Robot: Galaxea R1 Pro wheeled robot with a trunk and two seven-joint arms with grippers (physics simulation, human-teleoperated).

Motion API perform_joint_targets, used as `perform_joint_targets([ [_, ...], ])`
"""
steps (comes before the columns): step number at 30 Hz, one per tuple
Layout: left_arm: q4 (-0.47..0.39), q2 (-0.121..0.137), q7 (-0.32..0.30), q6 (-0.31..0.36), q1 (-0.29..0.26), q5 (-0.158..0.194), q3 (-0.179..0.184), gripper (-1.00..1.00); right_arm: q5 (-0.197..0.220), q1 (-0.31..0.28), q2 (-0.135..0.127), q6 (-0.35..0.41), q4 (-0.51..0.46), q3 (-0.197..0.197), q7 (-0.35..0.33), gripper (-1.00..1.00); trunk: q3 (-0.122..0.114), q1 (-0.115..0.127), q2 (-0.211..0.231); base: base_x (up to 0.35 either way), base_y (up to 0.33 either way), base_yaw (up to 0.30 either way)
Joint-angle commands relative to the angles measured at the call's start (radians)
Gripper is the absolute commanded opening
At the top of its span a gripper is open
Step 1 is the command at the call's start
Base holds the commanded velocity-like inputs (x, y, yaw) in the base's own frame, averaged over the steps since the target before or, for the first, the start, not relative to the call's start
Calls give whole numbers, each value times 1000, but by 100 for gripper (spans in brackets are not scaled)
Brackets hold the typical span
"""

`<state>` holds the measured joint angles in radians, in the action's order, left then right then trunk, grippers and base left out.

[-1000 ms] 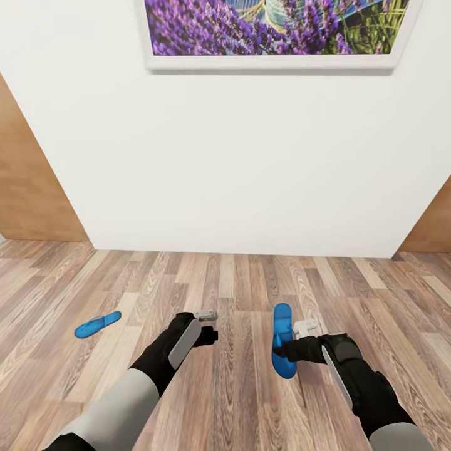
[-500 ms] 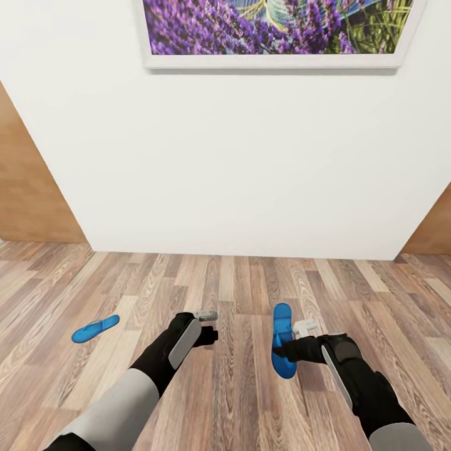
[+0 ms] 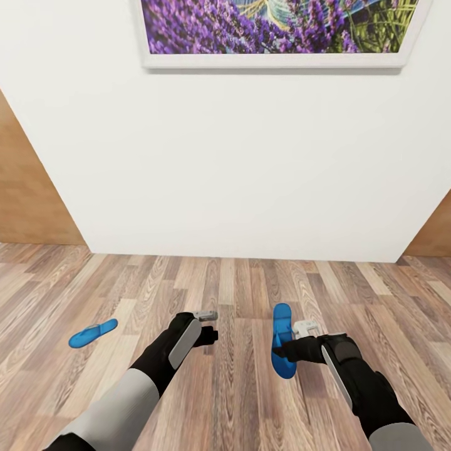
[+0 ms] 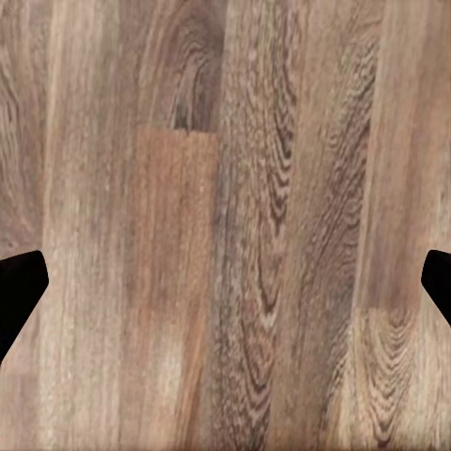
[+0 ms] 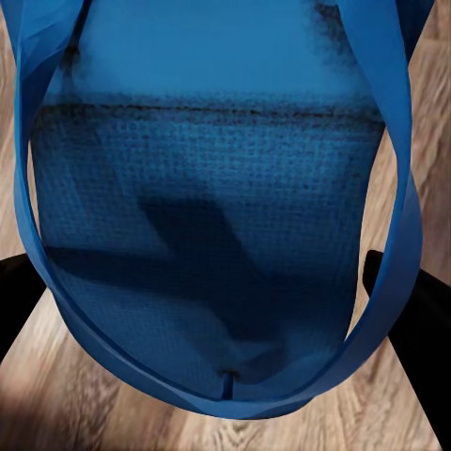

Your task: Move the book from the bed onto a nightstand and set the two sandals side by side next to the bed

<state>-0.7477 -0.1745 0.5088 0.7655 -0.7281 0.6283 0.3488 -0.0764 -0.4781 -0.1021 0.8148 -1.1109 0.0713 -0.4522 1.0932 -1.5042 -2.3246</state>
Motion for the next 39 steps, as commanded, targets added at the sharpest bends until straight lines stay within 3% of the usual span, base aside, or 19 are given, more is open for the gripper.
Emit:
perform_joint_targets([
  [1, -1, 0, 10, 1, -1, 10, 1, 100, -8, -1, -1, 3, -1, 1, -6, -100, 1, 0, 0, 74, 0, 0],
  [39, -1, 0, 10, 0, -1, 10, 1, 100, -8, -1, -1, 3, -2, 1, -6, -100, 1, 0, 0, 74, 0, 0],
])
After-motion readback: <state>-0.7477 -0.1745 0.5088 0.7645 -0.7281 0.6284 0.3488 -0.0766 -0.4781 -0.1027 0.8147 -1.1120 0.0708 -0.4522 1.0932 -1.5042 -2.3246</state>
